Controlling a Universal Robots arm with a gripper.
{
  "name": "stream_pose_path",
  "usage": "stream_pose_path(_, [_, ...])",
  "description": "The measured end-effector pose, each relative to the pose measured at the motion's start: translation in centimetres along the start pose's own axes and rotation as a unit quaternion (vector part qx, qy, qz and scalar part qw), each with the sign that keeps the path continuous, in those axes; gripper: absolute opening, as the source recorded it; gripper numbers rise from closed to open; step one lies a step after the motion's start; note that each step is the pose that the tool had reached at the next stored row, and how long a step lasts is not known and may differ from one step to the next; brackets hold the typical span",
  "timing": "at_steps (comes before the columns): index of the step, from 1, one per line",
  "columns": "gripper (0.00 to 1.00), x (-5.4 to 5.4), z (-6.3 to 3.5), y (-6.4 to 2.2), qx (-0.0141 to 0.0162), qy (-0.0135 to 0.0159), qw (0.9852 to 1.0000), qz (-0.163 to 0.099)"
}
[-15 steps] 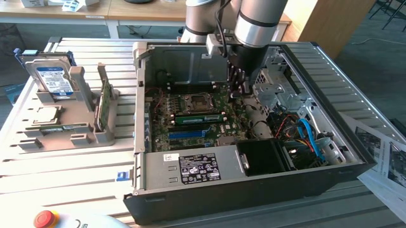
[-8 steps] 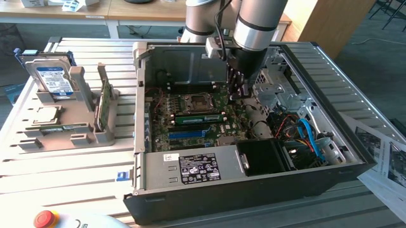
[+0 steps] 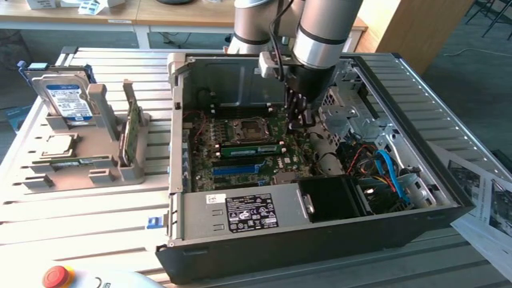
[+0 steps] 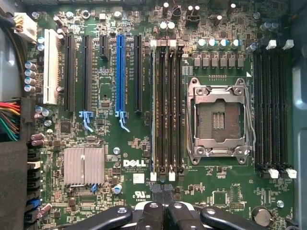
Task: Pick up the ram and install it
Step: 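Press down the ram until it locks into place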
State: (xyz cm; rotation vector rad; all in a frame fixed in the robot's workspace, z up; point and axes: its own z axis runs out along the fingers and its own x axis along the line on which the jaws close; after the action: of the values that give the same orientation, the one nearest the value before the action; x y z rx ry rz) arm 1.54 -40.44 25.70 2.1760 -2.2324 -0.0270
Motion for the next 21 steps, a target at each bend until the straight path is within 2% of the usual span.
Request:
stream_pose_path(15, [0.1, 0.0, 0.89, -0.02, 0.0, -0.0001, 1.0, 0.003])
stream_pose_path(21, [0.1, -0.1, 1.67, -0.04, 0.0, -0.0001, 1.0, 0.004])
